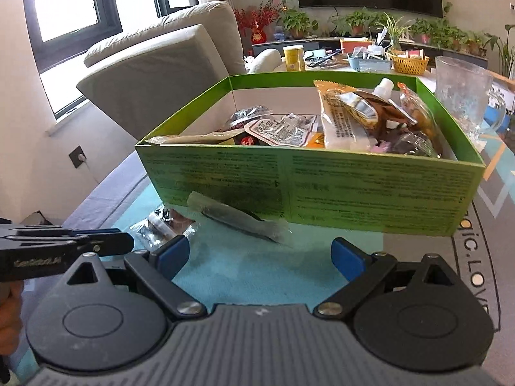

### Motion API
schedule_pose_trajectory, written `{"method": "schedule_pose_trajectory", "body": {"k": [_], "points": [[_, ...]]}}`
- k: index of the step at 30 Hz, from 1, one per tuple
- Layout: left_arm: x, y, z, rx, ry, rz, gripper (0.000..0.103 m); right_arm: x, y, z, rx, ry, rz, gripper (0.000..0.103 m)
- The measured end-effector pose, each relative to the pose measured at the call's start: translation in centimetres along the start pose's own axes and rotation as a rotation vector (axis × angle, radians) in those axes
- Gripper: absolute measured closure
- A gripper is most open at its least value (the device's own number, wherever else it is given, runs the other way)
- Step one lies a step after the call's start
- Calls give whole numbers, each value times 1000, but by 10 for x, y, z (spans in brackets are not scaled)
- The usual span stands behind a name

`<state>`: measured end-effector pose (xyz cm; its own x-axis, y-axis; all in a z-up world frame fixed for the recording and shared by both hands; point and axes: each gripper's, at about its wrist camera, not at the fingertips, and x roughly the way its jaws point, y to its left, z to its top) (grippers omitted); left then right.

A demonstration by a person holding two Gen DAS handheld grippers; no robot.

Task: Organize snacks
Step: 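Grasp the clear packet on the table with the left gripper and lift it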

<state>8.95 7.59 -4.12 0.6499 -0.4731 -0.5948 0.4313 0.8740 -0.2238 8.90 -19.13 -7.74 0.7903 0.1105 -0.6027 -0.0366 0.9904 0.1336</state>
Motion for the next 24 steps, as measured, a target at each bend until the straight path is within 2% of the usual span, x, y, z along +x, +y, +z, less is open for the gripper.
{"method": "schedule_pose_trajectory", "body": {"k": [3, 6, 10, 17, 20, 24], "points": [[0, -4, 6, 23, -23, -34, 48, -2, -4, 0, 1, -3, -10, 50], [10, -11, 10, 65, 8, -103, 41, -4, -11, -1, 30, 2, -27, 50], [24, -20, 9, 104, 43, -51, 41, -10, -21, -1, 58, -1, -41, 50], [37, -24, 16, 57, 36, -36, 41, -11, -29, -2, 75, 0, -56, 50], [43, -30, 16, 105, 56, -49, 39, -11, -29, -4, 76, 5, -47, 50], [44, -40, 7, 196, 33, -56, 33, -12, -29, -5, 70, 5, -51, 50]]}}
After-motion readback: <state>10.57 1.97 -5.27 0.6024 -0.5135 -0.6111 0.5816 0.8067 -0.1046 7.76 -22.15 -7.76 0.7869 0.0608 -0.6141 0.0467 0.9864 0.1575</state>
